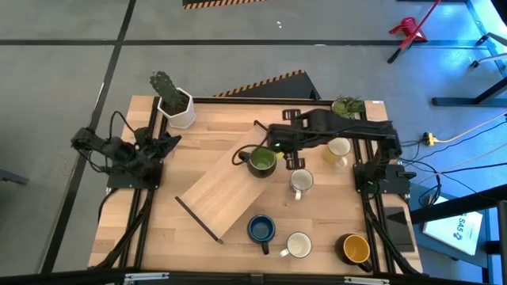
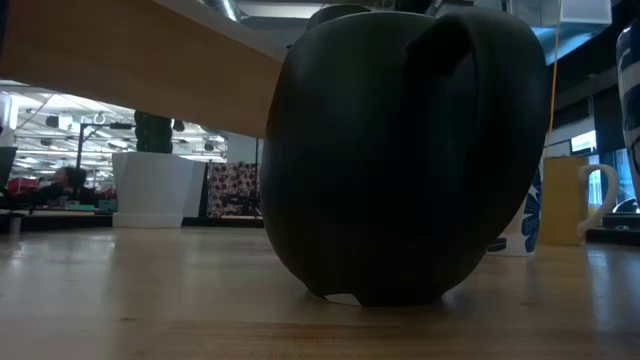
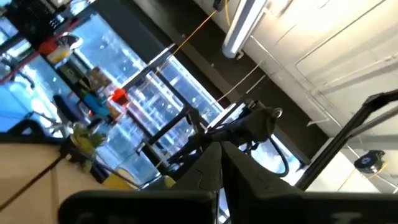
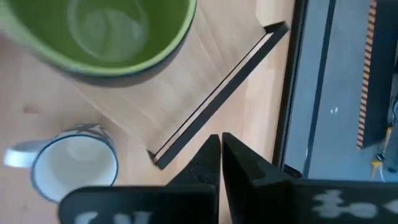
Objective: Place coffee mugs
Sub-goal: Put the green black mug on the shelf
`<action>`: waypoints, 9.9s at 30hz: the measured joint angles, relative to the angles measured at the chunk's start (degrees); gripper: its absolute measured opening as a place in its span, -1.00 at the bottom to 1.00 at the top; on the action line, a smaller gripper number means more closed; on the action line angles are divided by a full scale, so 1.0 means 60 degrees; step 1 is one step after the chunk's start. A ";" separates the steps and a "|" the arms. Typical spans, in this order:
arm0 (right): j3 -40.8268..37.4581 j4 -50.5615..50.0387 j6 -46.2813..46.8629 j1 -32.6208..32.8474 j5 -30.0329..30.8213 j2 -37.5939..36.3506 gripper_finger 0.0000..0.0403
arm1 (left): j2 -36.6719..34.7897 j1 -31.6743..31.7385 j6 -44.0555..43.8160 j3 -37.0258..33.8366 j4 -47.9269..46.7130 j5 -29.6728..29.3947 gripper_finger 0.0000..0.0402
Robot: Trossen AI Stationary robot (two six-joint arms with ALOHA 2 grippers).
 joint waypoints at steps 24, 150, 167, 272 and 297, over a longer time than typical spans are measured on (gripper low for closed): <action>-0.7106 0.7219 -0.0552 -0.0237 -0.1832 -0.6105 -1.00 | 0.4443 0.0000 0.0710 0.7133 -0.6086 0.0308 -1.00; -0.5584 1.2457 0.1240 0.1872 -0.1204 0.0295 -1.00 | 0.4827 0.0004 0.1781 0.7136 -1.2893 0.4185 -0.42; -0.5577 1.2795 0.1309 0.2023 -0.0677 0.0295 -1.00 | 0.4897 -0.0260 -0.0221 0.7144 -1.4707 0.6737 -0.34; -0.3807 1.5252 -0.0432 0.1105 -0.3351 0.2414 -1.00 | 0.4835 -0.1571 -0.1291 0.7133 -1.4896 0.4630 -0.52; -0.3807 1.5402 -0.0164 0.1056 -0.4101 0.2575 -1.00 | 0.4833 -0.0946 0.2973 0.7136 -1.4943 0.4881 -0.23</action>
